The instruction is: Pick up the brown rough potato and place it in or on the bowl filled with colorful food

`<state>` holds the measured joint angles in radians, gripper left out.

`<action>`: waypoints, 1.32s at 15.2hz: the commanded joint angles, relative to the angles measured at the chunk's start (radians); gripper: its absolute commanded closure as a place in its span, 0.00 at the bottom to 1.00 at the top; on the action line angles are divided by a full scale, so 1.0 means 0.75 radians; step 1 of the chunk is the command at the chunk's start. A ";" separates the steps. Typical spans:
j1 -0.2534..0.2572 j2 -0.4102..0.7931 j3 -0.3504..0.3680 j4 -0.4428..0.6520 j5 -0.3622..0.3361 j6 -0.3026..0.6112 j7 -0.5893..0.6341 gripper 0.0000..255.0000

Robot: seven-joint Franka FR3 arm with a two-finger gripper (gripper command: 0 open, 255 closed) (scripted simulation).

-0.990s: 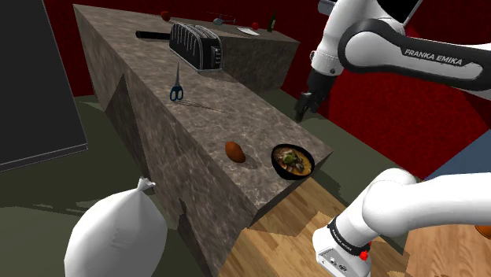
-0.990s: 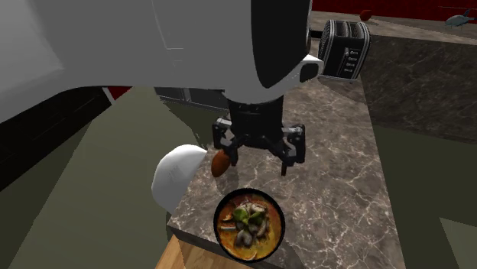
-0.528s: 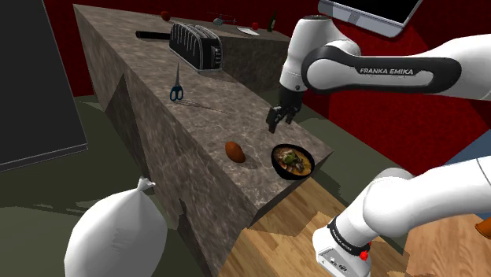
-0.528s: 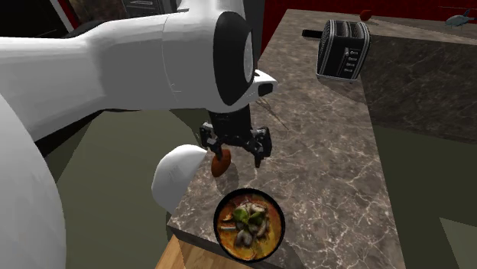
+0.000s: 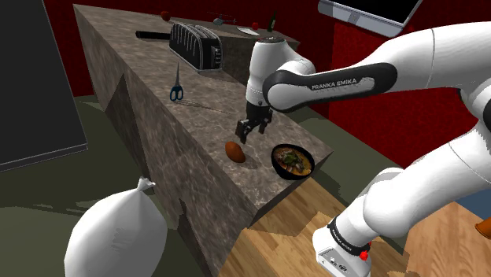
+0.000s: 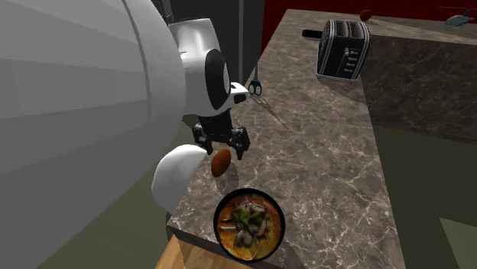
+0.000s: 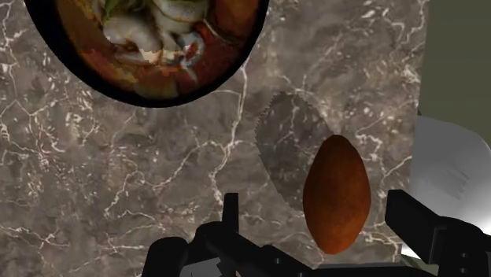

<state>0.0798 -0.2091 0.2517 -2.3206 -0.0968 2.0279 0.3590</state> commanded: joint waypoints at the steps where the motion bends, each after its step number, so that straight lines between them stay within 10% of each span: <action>1: 0.005 0.096 0.026 0.043 -0.027 0.043 0.056 0.00; 20: 0.015 0.356 0.052 0.072 -0.141 0.242 0.195 0.00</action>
